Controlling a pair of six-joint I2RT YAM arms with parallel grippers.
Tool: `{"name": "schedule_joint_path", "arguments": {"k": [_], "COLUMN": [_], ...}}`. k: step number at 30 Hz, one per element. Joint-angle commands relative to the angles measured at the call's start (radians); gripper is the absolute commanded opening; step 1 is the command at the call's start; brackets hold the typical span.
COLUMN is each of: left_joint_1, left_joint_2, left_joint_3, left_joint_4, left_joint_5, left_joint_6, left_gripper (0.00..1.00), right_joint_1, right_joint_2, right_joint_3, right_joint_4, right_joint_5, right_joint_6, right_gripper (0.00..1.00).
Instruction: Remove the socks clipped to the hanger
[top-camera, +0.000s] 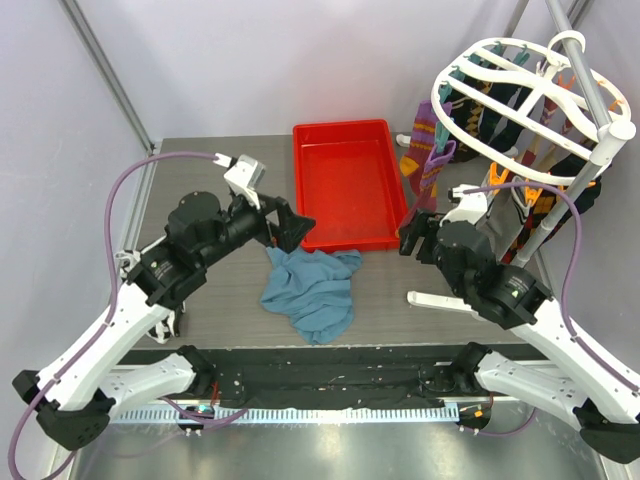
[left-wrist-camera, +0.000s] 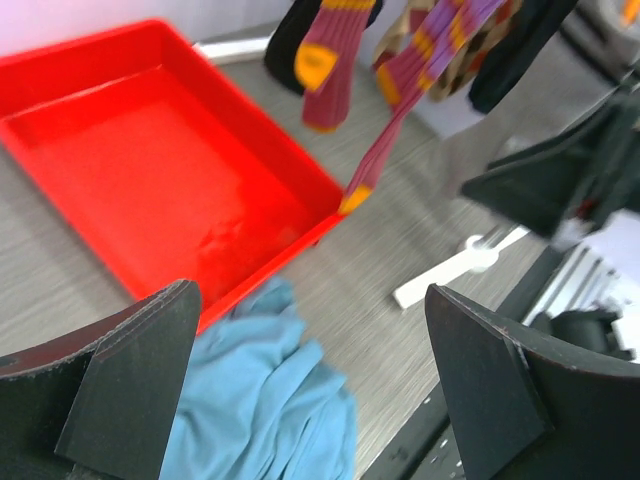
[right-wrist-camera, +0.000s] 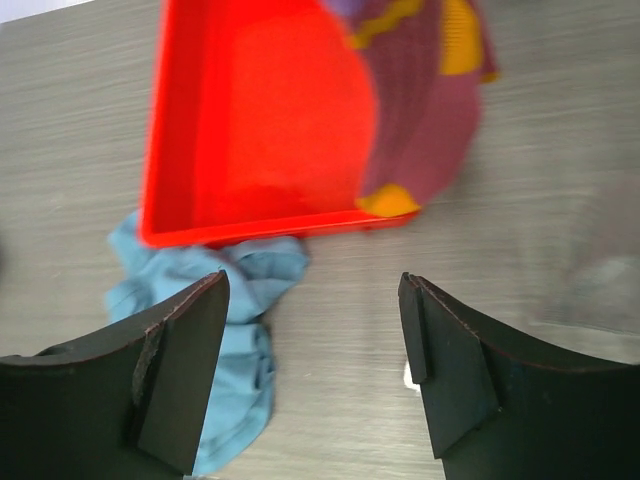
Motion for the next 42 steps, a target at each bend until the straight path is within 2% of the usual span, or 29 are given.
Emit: {"name": "schedule_joint_path", "arguments": {"k": [1, 6, 7, 9, 10, 12, 16, 21, 25, 27, 28, 29, 30, 31, 33, 39, 42], "left_joint_1": [-0.001, -0.001, -0.001, -0.001, -0.001, -0.001, -0.001, -0.001, -0.001, -0.001, -0.001, -0.001, -0.001, -0.001, 0.000, -0.001, -0.001], "left_joint_2": [0.066, 0.122, 0.139, 0.155, 0.159, 0.170, 0.153, 0.115, 0.100, 0.089, 0.083, 0.080, 0.078, 0.074, 0.070, 0.098, 0.158], "left_joint_3": [0.070, 0.044, 0.042, 0.038, 0.038, 0.042, 0.032, -0.020, -0.024, -0.028, -0.033, -0.034, -0.031, -0.025, -0.019, 0.002, 0.091], "left_joint_4": [0.115, 0.193, 0.204, 0.218, 0.220, 0.213, 0.197, 0.212, 0.172, 0.163, 0.155, 0.151, 0.141, 0.126, 0.118, 0.152, 0.120], "left_joint_5": [0.069, 0.080, 0.083, 0.097, 0.109, 0.108, 0.088, 0.083, 0.085, 0.080, 0.078, 0.077, 0.074, 0.071, 0.068, 0.045, 0.069], "left_joint_6": [-0.052, -0.085, -0.098, -0.109, -0.111, -0.111, -0.103, -0.115, -0.102, -0.094, -0.089, -0.086, -0.079, -0.077, -0.072, -0.089, -0.099], "left_gripper": [1.00, 1.00, 1.00, 1.00, 1.00, 1.00, 1.00, 1.00, 1.00, 1.00, 1.00, 1.00, 1.00, 1.00, 1.00, 1.00, 1.00], "right_joint_1": [0.002, 0.002, 0.002, 0.002, 0.002, 0.002, 0.002, -0.007, -0.044, -0.047, -0.047, -0.047, -0.049, -0.049, -0.049, -0.047, -0.046], "right_joint_2": [0.012, 0.029, 0.039, 0.050, 0.061, 0.085, 0.203, 0.355, 0.436, 0.449, 0.447, 0.444, 0.428, 0.415, 0.375, 0.210, 0.130], "right_joint_3": [-0.007, -0.035, -0.049, -0.078, -0.115, -0.133, -0.116, -0.045, -0.009, -0.001, 0.002, 0.002, 0.002, -0.001, -0.018, -0.024, -0.044], "right_joint_4": [0.002, 0.117, 0.175, 0.267, 0.369, 0.436, 0.541, 0.565, 0.560, 0.559, 0.559, 0.560, 0.560, 0.559, 0.554, 0.452, 0.433], "right_joint_5": [0.200, 0.324, 0.380, 0.405, 0.418, 0.436, 0.506, 0.645, 0.677, 0.692, 0.685, 0.673, 0.627, 0.598, 0.492, 0.243, 0.082], "right_joint_6": [0.055, 0.046, 0.035, -0.003, -0.044, -0.060, -0.066, -0.080, -0.068, -0.066, -0.071, -0.080, -0.101, -0.115, -0.127, -0.158, -0.204], "right_gripper": [0.76, 0.75, 0.75, 0.74, 0.74, 0.73, 0.71, 0.67, 0.63, 0.49, 0.39, 0.33, 0.27, 0.14, 0.01, 0.01, 0.01]}}
